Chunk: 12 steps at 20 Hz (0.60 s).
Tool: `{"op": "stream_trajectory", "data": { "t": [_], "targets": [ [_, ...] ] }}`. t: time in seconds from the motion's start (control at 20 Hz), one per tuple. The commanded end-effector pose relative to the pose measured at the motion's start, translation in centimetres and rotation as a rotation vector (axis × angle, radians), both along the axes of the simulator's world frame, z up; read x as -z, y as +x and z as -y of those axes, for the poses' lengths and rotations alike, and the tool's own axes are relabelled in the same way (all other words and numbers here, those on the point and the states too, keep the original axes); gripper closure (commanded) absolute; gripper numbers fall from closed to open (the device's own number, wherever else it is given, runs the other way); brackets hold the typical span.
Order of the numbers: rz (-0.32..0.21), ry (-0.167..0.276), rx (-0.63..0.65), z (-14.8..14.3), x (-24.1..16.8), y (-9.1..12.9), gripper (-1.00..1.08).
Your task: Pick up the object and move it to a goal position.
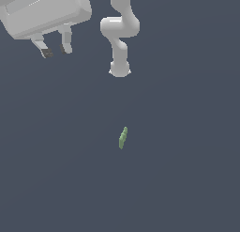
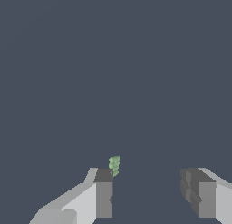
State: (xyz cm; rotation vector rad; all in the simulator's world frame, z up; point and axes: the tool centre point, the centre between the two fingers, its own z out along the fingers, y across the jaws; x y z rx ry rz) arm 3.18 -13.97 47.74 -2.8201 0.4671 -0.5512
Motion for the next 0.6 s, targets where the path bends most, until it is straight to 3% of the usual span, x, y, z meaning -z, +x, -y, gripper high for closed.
{"op": "stream_trajectory", "data": {
  "t": [0.0,0.3,0.55],
  "targets": [
    [-0.053,0.023,-0.002,-0.6,3.8,1.2,-0.20],
    [-0.197,0.049,-0.015,-3.6,13.8,3.3,-0.20],
    [-0.320,0.045,-0.036,-7.1,22.3,3.9,-0.20]
  ]
}}
